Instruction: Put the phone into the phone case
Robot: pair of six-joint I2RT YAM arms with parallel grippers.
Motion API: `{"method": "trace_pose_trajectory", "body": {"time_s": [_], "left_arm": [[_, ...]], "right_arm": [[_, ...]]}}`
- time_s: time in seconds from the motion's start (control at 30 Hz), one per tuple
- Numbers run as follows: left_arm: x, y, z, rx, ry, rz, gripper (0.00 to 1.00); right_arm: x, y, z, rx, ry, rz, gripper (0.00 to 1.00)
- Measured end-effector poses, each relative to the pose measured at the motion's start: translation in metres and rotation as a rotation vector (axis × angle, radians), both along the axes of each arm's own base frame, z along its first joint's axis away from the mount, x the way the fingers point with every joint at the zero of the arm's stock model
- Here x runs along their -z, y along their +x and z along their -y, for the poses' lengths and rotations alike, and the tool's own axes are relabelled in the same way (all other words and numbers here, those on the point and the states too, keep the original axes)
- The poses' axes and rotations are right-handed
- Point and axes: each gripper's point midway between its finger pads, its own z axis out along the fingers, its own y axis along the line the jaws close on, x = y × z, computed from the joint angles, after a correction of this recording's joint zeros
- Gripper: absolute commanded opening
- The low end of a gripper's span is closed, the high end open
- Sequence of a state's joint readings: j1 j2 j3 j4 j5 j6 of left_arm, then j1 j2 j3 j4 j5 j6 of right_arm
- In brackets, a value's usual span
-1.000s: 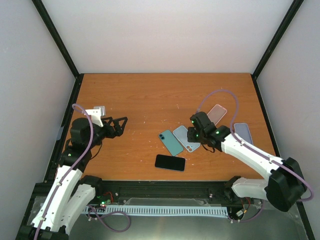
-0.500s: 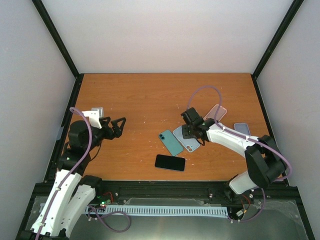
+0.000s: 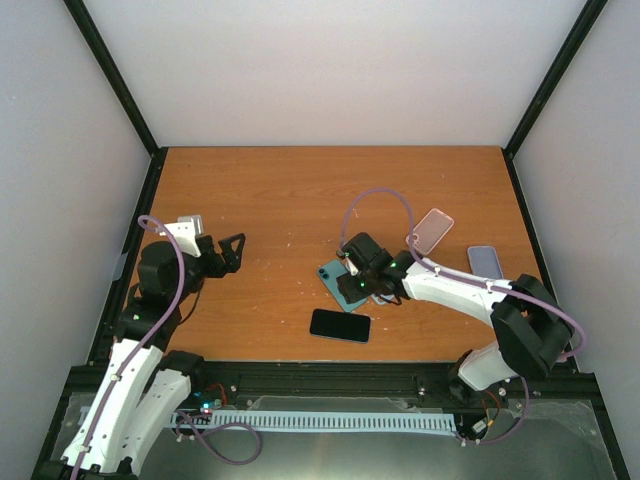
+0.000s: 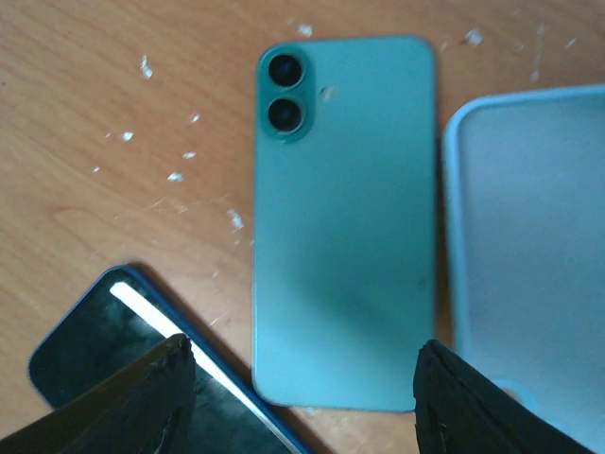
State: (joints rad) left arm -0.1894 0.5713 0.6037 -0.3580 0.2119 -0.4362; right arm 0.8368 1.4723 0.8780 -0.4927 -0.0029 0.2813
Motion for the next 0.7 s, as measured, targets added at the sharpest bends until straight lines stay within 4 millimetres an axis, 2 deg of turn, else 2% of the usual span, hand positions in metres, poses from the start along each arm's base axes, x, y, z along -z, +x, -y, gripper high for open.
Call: {"method": "trace_pose_trajectory", "body": {"time_s": [0.07,0.23,0.43,0.7], "left_arm": [[0.001,0.0,-0.001,-0.008,-0.001,-0.003,0.99],[0.002,0.0,0.0,-0.012,-0.029,-0.021,1.0],[0.008,0.0,0.005,0.002,-0.072,-0.066,1.0],[0.011,-0.001,0.008,0.011,-0.093,-0.09,0.99]], "right_arm": [[0.002,-0.009,-0.002,-0.023,-0.016,-0.01,0.71],[0.004,-0.032,-0.004,-0.093,-0.02,-0.025,0.92],[0.014,-0.041,-0.003,-0.128,-0.053,-0.047,0.95],[0.026,-0.051,-0.005,-0.177,-0.079,-0.08,0.95]]}}
